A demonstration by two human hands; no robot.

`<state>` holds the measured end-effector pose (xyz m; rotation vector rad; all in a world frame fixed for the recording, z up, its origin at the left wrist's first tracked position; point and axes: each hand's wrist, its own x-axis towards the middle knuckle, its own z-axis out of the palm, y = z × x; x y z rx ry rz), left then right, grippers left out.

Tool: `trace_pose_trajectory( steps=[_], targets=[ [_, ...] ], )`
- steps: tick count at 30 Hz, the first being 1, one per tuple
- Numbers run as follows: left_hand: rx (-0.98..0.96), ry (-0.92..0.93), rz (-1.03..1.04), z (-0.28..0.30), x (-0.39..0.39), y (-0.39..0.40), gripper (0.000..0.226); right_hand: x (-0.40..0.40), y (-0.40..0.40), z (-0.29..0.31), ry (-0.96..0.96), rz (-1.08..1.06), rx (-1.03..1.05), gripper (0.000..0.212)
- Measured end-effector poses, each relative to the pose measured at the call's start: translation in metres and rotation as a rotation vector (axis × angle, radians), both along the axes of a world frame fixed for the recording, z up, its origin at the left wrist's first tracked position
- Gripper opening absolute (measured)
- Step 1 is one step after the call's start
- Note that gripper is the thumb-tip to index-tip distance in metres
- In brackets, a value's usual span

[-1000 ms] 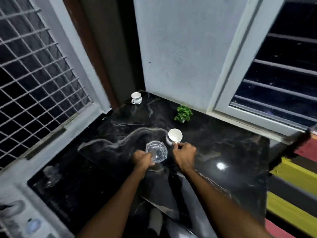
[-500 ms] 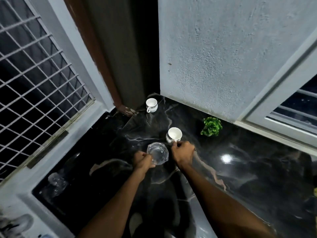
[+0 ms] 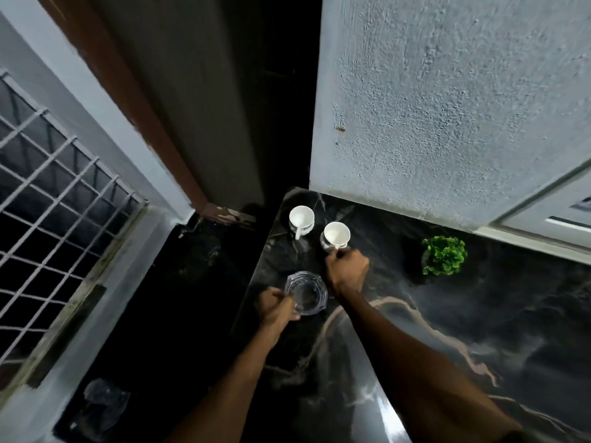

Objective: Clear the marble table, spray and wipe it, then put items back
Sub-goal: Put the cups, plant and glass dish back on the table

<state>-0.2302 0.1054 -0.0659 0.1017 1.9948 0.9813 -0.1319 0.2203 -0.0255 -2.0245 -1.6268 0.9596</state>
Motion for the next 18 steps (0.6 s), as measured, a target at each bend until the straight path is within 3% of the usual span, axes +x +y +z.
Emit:
trace_pose_trajectory(
  steps=[6, 18],
  targets=[
    [-0.026, 0.025, -0.152, -0.011, -0.032, 0.021, 0.009, -0.027, 0.017, -0.005, -0.059, -0.097, 0.029, 0.030],
    [0.009, -0.031, -0.234, -0.019, -0.045, 0.038, 0.009, -0.043, 0.029, -0.020, -0.101, -0.143, 0.056, 0.030]
  ],
)
